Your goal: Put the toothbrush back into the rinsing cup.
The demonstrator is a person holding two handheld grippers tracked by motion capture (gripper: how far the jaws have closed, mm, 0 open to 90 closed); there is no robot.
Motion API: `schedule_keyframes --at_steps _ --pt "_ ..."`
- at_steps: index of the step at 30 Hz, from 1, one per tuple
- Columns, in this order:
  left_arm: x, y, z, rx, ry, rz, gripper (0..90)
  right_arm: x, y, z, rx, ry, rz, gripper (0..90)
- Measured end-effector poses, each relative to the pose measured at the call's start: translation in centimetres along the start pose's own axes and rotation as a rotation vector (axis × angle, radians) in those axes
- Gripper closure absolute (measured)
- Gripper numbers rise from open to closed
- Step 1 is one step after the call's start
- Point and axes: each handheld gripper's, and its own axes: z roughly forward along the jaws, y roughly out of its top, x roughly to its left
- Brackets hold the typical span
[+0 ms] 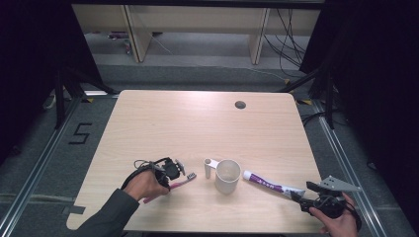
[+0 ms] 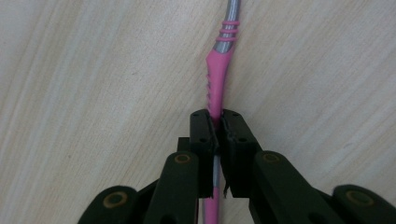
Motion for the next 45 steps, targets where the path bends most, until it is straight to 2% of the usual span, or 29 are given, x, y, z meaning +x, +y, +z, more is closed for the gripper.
schedule_keyframes --at_steps 5,6,7,8,11,13,15,16,17,18,19,20,22,24,25,28,29,30,31,33,34,35,36,37,38,41,44,45 --pt "0.1 0.0 0.0 0.006 -0.009 0.007 83.3 0.0 0.0 0.0 0.002 -0.004 -0.004 24.8" --pt "0.2 0.0 0.0 0.008 -0.013 0.015 83.3 0.3 0.0 0.0 0.016 0.009 0.038 24.8" --pt "0.2 0.0 0.0 0.008 -0.013 0.015 83.3 0.2 0.0 0.0 0.012 0.008 0.031 24.8" --pt "0.2 -0.1 -0.1 0.002 -0.013 0.024 83.3 0.0 0.0 0.0 0.001 -0.008 -0.006 24.8" --pt "0.3 -0.3 -0.3 -0.016 0.002 0.040 83.3 -0.1 0.0 0.0 -0.002 -0.005 -0.003 24.8" --pt "0.3 -0.4 -0.3 -0.021 0.000 0.037 83.3 -0.1 0.0 0.0 -0.002 -0.006 -0.003 24.8" --pt "0.6 -0.6 -0.8 -0.054 0.000 0.022 83.3 -0.1 0.0 0.0 0.001 -0.007 0.000 24.8" --pt "0.6 -0.6 -0.8 -0.054 0.000 0.022 83.3 -0.1 0.0 0.0 0.001 -0.007 0.000 24.8" --pt "0.7 -0.7 -1.0 -0.071 0.000 0.023 83.3 0.1 0.0 -0.1 0.009 0.000 0.031 24.8" --pt "0.8 -0.8 -1.2 -0.099 0.002 0.008 83.3 -0.1 0.0 0.0 -0.001 -0.009 -0.005 24.8" --pt "0.9 -1.1 -1.6 -0.142 -0.003 -0.009 83.3 -0.1 0.0 0.0 -0.002 -0.007 0.005 24.8" --pt "0.9 -1.1 -1.6 -0.142 -0.003 -0.009 83.3 -0.1 0.0 -0.1 -0.002 -0.007 0.005 24.8" --pt "1.0 -1.3 -1.9 -0.185 0.001 -0.018 83.3 -0.1 0.0 -0.1 -0.006 -0.012 0.001 24.9" --pt "1.1 -1.6 -2.2 -0.248 0.007 -0.031 83.3 -0.1 0.0 -0.1 -0.004 -0.012 0.008 24.8" --pt "1.1 -1.6 -2.2 -0.248 0.007 -0.031 83.3 -0.1 0.0 -0.1 -0.004 -0.012 0.008 24.8" --pt "1.2 -1.8 -2.4 -0.308 0.006 -0.038 83.3 -0.2 0.0 -0.1 -0.011 -0.014 0.001 24.9" --pt "1.2 -1.9 -2.5 -0.354 0.008 -0.064 83.3 -0.1 0.0 -0.1 0.000 -0.008 0.017 24.8" --pt "1.0 -2.0 -2.5 -0.377 -0.004 -0.096 83.3 -0.1 0.0 -0.1 -0.002 -0.009 0.013 24.8" --pt "1.0 -2.0 -2.5 -0.377 -0.004 -0.096 83.3 -0.1 0.0 -0.1 -0.002 -0.009 0.013 24.8" --pt "1.2 -2.2 -2.7 -0.430 0.012 -0.081 83.3 -0.1 0.0 -0.1 -0.010 -0.014 0.002 24.9" --pt "1.2 -2.2 -2.8 -0.451 0.009 -0.090 83.3 -0.1 0.0 -0.1 -0.002 -0.007 0.014 24.8" --pt "1.2 -2.4 -2.8 -0.527 0.014 -0.120 83.3 -0.1 0.0 -0.1 -0.002 -0.009 0.011 24.9" --pt "1.2 -2.4 -2.8 -0.527 0.014 -0.120 83.3 -0.1 0.0 -0.1 -0.002 -0.009 0.011 24.9" --pt "1.2 -2.6 -2.7 -0.583 0.011 -0.138 83.3 -0.2 0.0 -0.1 -0.005 -0.013 0.003 24.9" --pt "1.1 -2.6 -2.7 -0.608 0.014 -0.163 83.3 -0.2 0.0 -0.1 -0.005 -0.011 0.004 24.9" --pt "1.2 -2.8 -2.7 -0.660 0.012 -0.181 83.2 -0.2 0.0 0.0 -0.002 -0.006 0.010 24.8" --pt "1.4 -2.9 -2.8 -0.684 0.008 -0.193 83.3 -0.2 0.0 0.0 -0.006 -0.008 0.006 24.9" --pt "1.5 -3.0 -2.8 -0.695 0.026 -0.197 83.3 -0.2 0.0 0.0 -0.002 -0.010 0.008 24.9"
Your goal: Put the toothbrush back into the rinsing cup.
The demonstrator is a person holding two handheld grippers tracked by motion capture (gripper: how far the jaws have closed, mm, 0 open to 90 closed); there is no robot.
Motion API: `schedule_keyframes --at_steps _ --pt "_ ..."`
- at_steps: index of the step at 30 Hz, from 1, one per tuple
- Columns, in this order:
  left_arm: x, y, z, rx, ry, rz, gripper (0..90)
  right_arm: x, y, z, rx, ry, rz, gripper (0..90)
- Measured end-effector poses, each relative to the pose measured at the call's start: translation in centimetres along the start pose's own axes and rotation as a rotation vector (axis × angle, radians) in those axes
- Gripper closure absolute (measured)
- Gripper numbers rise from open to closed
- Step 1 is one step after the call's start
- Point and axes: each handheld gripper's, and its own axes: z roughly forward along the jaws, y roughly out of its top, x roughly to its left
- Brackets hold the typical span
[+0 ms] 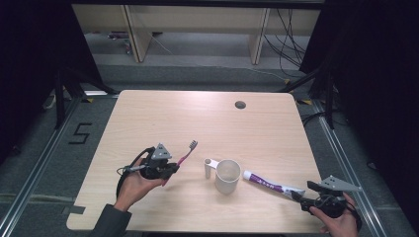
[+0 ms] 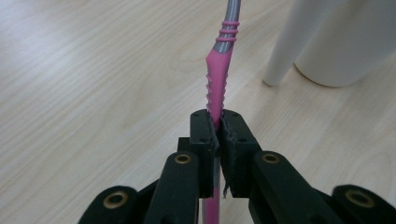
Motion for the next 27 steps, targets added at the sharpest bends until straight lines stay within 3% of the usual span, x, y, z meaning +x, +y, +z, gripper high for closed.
schedule_keyframes --at_steps 8,11,13,15,17,27 --pt "0.09 0.04 -0.16 -0.079 0.010 -0.027 83.3 -0.02 -0.01 0.03 -0.001 0.004 -0.001 24.9" --pt "0.08 0.03 -0.06 -0.155 0.005 -0.062 83.3 -0.09 -0.03 0.03 -0.001 0.006 0.000 24.9" --pt "0.07 0.05 -0.07 -0.178 0.009 -0.075 83.3 -0.10 0.01 -0.02 -0.007 0.000 0.000 24.9" --pt "0.14 0.10 -0.05 -0.245 -0.001 -0.126 83.3 -0.14 -0.01 -0.02 -0.005 0.001 -0.001 24.9" --pt "0.19 0.10 -0.17 -0.245 0.001 -0.130 83.2 -0.16 0.00 -0.10 0.003 0.001 -0.003 24.8" --pt "-0.46 0.67 -0.17 -0.342 -0.002 -0.147 83.2 -0.15 0.01 -0.08 0.001 0.001 -0.003 24.8"
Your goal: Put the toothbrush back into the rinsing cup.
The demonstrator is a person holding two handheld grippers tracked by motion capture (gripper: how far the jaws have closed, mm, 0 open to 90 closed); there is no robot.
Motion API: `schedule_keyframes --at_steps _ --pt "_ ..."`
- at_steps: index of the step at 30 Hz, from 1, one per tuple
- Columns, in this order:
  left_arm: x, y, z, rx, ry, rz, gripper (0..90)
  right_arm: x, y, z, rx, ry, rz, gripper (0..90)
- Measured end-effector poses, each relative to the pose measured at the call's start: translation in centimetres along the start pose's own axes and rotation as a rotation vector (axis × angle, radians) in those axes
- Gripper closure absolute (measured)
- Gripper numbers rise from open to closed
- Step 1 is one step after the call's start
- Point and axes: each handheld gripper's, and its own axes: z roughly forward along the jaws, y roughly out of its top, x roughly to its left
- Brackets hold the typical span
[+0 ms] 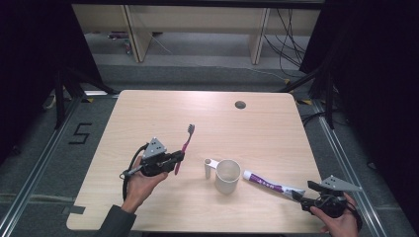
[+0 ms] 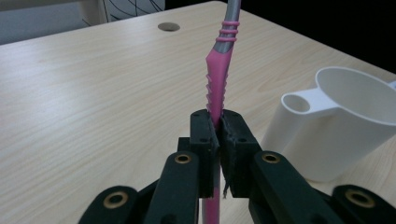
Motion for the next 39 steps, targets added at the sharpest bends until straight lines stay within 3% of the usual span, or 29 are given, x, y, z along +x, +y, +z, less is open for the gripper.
schedule_keyframes --at_steps 10,35,39 --pt "-0.9 1.2 0.0 -0.118 -0.044 -0.022 83.3 0.0 0.0 0.0 0.001 0.000 0.002 24.8" --pt "-3.4 3.9 1.7 -0.216 -0.108 0.012 83.3 0.0 0.0 0.1 -0.006 -0.004 0.003 24.8" --pt "-3.6 4.1 1.9 -0.209 -0.112 0.020 83.2 -0.1 0.0 0.1 -0.009 -0.003 0.004 24.8"
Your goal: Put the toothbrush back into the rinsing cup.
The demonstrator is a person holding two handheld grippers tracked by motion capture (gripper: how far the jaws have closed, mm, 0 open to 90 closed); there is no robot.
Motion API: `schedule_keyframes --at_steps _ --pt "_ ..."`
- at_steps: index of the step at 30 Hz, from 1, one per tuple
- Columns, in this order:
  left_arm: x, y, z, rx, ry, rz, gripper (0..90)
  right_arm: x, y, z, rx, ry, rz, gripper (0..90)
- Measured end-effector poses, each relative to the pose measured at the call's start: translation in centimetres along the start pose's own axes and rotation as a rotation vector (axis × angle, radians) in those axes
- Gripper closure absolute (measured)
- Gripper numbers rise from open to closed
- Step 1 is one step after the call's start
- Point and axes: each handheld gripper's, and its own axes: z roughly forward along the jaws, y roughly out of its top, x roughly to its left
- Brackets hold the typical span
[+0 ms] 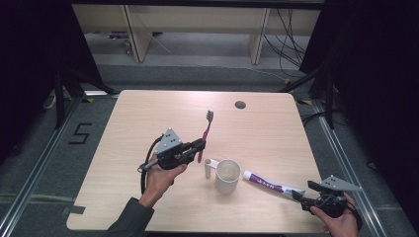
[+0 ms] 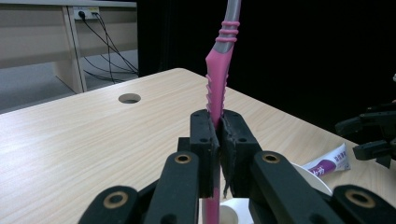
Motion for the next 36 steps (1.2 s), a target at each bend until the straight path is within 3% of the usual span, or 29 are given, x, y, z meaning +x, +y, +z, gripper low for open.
schedule_keyframes --at_steps 8,11,13,14,15,16,19,24,26,30,31,34,35,36 --pt "-0.6 0.4 1.0 -0.006 -0.016 0.000 83.2 -0.1 -0.1 0.0 0.005 -0.005 -0.005 24.8" --pt "-0.7 0.4 1.4 -0.008 -0.023 -0.002 83.2 0.3 -0.1 -0.1 0.015 0.006 0.053 24.8" --pt "-0.7 0.4 1.5 -0.006 -0.023 -0.001 83.2 0.0 -0.1 0.0 0.006 -0.002 -0.004 24.8" --pt "-0.8 0.3 1.7 -0.009 -0.025 0.000 83.2 0.0 0.0 0.0 0.001 0.000 0.001 24.8" --pt "-0.8 0.3 1.7 -0.008 -0.029 0.003 83.2 0.3 0.0 0.0 0.012 0.009 0.041 24.8" --pt "-0.8 0.3 1.7 -0.008 -0.029 0.003 83.2 0.0 0.0 0.0 0.004 0.009 0.013 24.8" --pt "-0.8 0.2 1.9 -0.021 -0.036 0.004 83.2 0.1 -0.1 0.0 0.010 0.009 0.025 24.8" --pt "-0.7 -0.2 2.0 -0.016 -0.027 0.007 83.2 0.0 -0.1 0.1 0.011 0.010 0.004 24.8" --pt "-0.7 -0.5 2.1 -0.013 -0.031 0.006 83.2 0.3 0.0 0.0 0.023 0.014 0.044 24.8" --pt "-0.6 -0.9 2.2 -0.004 -0.039 0.002 83.1 0.3 -0.1 0.0 0.018 0.015 0.034 24.8" --pt "-0.6 -1.1 2.3 0.000 -0.040 0.006 83.1 0.1 0.0 0.1 0.004 0.007 -0.004 24.8" --pt "-0.6 -1.4 2.2 0.006 -0.032 0.006 83.0 0.0 -0.1 0.1 0.010 0.006 -0.005 24.8" --pt "-0.6 -1.6 2.2 0.004 -0.036 0.009 83.1 0.3 -0.1 0.0 0.018 0.012 0.022 24.8" --pt "-0.5 -1.7 2.2 0.006 -0.034 0.009 83.0 0.0 0.0 0.1 0.003 0.007 -0.009 24.8"
